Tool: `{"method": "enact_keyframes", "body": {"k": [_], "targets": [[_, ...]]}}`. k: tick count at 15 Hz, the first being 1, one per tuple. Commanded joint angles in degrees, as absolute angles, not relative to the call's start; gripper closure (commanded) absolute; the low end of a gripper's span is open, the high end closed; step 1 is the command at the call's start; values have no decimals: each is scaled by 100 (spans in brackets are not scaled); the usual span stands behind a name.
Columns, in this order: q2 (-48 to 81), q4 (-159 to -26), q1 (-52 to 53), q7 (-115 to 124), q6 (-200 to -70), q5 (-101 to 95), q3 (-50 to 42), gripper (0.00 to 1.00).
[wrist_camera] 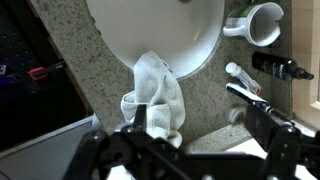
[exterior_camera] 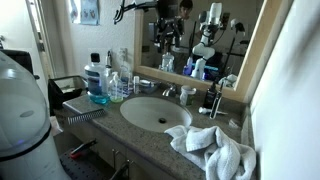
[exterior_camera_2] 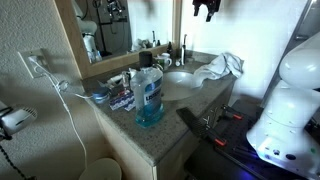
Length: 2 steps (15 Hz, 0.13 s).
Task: Use the towel to wipe the sink
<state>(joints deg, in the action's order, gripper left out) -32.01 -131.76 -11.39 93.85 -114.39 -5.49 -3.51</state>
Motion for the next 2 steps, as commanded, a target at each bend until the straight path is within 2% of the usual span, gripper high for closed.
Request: {"method": "enact_keyframes", "body": {"k": [1,2], "targets": [[-3098,-12863,-1081,9057,-10993,-363,-188,0],[-3070,-12845,-1063,8993,-10943,-353,-162,0]]}}
